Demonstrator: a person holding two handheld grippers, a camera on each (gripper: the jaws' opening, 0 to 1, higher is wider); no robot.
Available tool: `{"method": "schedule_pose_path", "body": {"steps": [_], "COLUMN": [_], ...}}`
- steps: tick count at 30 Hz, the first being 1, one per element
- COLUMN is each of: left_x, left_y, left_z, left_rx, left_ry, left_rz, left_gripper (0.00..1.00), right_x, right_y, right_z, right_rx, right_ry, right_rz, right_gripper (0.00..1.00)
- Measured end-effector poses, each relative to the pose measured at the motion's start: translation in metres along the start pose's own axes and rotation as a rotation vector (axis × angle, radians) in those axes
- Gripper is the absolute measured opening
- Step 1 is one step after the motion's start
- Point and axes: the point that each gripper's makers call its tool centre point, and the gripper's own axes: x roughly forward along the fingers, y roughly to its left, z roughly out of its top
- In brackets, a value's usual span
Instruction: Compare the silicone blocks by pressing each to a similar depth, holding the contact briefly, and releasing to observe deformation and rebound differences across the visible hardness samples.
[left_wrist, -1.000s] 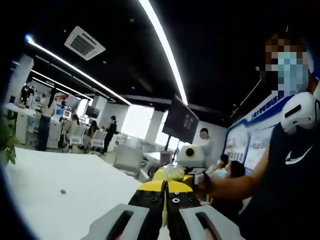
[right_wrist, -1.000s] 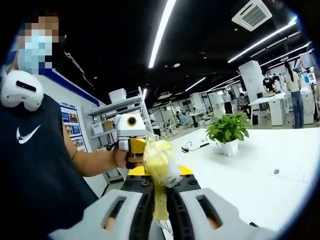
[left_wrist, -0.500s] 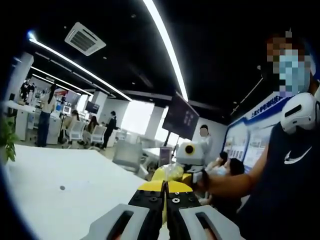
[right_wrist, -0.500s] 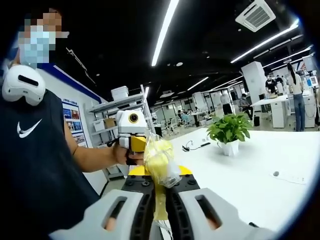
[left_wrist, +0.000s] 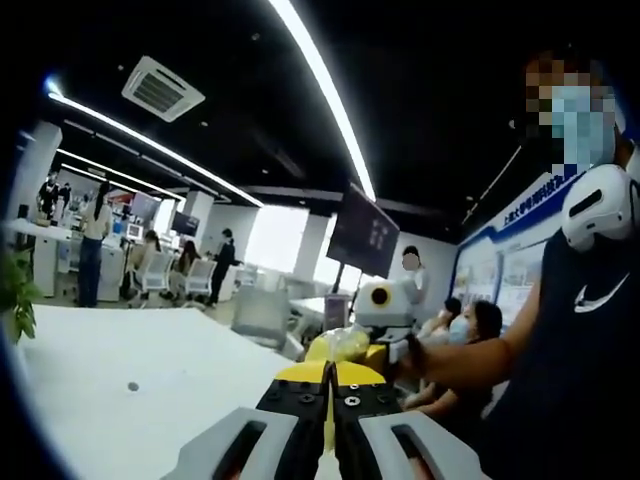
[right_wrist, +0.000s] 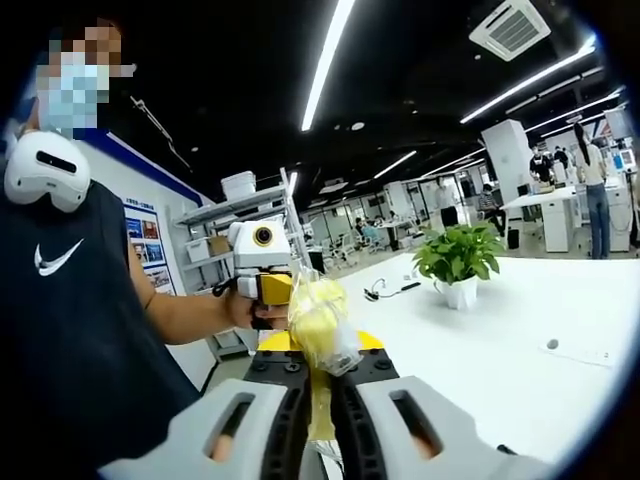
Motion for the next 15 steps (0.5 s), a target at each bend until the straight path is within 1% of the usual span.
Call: {"method": "schedule_pose_path", "body": {"steps": [5, 9, 15], "left_x": [-0.0023, -0.0044, -0.0065], "left_y": [0.0029, 0.0064, 0.0071], "left_z": [-0.0016, -0.0020, -0.0028], "left_rx": [0.005, 0.005, -0.012], "left_ry": [0.011, 0.009, 0.012], "left_rz": [0.006, 0.012, 0.002], "left_gripper": [0.00, 0.00, 0.00], "right_x": [0.0025, 0.0040, 0.0049], "right_y": [0.0000, -0.0016, -0.0004], "right_z": [-0.0015, -0.0022, -0.0024], "right_rx": [0.000, 0.005, -0.007], "right_ry": [0.004, 0.002, 0.007], "right_rz": [0.000, -0.002, 0.001], "right_gripper": [0.01, 0.01, 0.01]}}
